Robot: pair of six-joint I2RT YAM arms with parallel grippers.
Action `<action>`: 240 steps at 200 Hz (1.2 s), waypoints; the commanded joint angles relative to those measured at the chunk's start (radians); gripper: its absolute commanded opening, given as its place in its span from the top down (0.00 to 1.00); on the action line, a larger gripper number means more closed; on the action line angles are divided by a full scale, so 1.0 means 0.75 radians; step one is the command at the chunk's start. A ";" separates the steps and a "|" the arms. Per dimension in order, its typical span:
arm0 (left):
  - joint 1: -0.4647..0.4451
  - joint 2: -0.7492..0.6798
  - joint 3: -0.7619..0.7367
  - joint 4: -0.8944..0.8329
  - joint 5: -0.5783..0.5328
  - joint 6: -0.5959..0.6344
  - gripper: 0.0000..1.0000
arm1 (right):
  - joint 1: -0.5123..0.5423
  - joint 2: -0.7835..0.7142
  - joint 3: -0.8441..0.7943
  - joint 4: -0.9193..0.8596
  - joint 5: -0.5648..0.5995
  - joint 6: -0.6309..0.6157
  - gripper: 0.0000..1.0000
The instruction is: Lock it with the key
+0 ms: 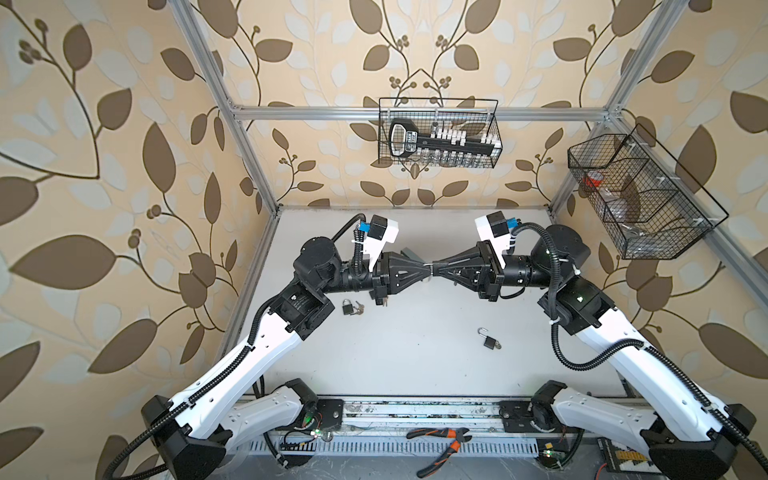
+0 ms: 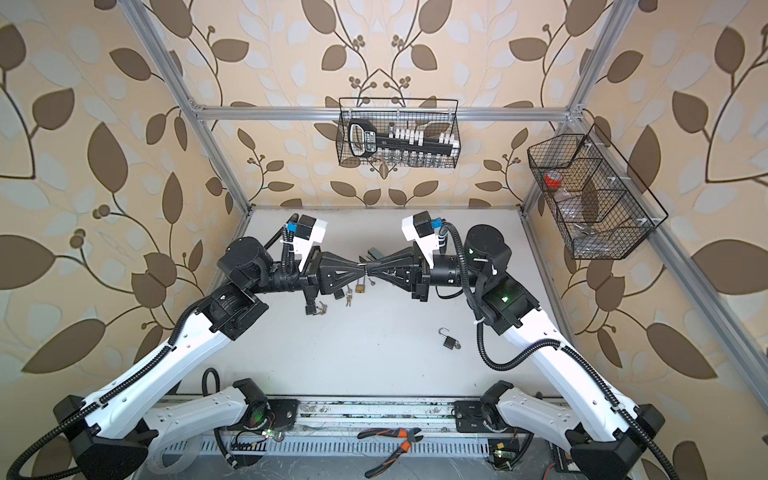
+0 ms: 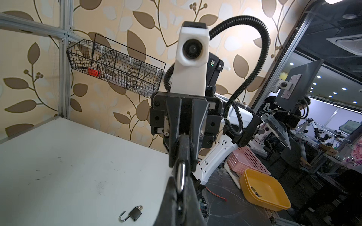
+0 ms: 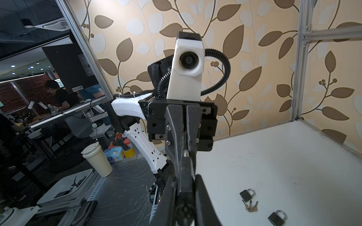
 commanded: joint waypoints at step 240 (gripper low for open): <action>0.278 0.047 0.255 -0.520 0.412 0.338 1.00 | -0.144 -0.012 -0.089 0.144 -0.223 0.222 0.46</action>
